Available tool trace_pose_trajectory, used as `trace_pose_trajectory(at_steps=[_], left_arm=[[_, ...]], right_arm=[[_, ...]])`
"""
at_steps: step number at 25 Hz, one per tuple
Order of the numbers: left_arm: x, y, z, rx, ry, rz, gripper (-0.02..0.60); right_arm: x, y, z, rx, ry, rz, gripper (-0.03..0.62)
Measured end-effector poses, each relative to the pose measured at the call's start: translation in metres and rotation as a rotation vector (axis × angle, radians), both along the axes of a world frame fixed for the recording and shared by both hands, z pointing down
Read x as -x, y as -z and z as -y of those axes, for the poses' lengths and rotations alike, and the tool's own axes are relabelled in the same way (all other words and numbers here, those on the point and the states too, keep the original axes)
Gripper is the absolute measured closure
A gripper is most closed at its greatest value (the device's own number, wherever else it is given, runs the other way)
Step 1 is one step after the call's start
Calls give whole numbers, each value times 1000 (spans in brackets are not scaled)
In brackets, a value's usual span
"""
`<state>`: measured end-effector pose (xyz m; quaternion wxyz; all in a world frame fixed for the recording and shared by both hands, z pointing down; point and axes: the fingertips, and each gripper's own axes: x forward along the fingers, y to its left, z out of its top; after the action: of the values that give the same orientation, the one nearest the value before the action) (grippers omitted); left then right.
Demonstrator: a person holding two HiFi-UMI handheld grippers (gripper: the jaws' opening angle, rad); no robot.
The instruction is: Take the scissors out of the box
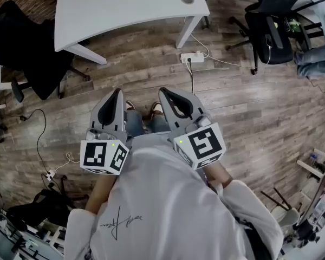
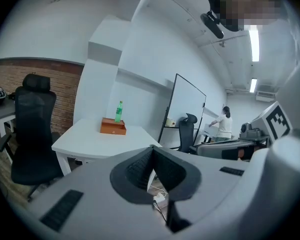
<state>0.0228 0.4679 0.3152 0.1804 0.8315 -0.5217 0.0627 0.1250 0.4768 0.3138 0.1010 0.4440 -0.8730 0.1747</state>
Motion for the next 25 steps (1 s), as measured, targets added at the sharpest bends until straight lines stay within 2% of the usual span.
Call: trace_pose_trajectory(at_steps=[4, 9, 13, 17, 25], left_arm=[[-3, 2, 13, 9, 22, -17, 578], [6, 7, 35, -14, 41, -20, 578], [14, 9, 58, -13, 35, -65, 577], [21, 5, 87, -8, 38, -19, 577], [45, 9, 157, -6, 32, -12, 577]], right_arm=[[-2, 8, 6, -41, -24, -22, 583], [3, 10, 25, -45, -21, -28, 583], [9, 11, 51, -43, -3, -38, 583], [16, 13, 79, -35, 11, -39, 583], [44, 17, 147, -18, 33, -49, 583]])
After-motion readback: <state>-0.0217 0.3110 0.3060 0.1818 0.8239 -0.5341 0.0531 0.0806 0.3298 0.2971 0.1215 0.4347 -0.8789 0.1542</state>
